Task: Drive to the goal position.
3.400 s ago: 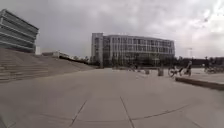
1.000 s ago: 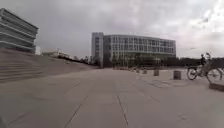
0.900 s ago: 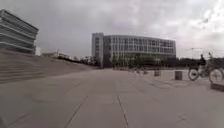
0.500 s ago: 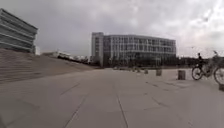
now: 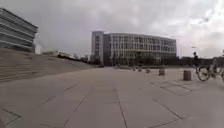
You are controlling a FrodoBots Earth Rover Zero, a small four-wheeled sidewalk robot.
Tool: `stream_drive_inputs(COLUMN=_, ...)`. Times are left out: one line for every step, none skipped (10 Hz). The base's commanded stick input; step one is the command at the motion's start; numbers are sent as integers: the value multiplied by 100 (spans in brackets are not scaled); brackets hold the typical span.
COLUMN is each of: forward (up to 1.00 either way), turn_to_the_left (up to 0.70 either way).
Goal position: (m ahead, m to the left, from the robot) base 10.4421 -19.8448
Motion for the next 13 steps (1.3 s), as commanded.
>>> stream_drive_inputs(forward=70, turn_to_the_left=0)
stream_drive_inputs(forward=70, turn_to_the_left=0)
stream_drive_inputs(forward=70, turn_to_the_left=0)
stream_drive_inputs(forward=70, turn_to_the_left=0)
stream_drive_inputs(forward=70, turn_to_the_left=0)
stream_drive_inputs(forward=70, turn_to_the_left=-12)
stream_drive_inputs(forward=70, turn_to_the_left=-31)
stream_drive_inputs(forward=70, turn_to_the_left=-31)
stream_drive_inputs(forward=70, turn_to_the_left=-31)
stream_drive_inputs(forward=70, turn_to_the_left=-31)
stream_drive_inputs(forward=70, turn_to_the_left=-31)
stream_drive_inputs(forward=70, turn_to_the_left=-31)
stream_drive_inputs(forward=70, turn_to_the_left=-31)
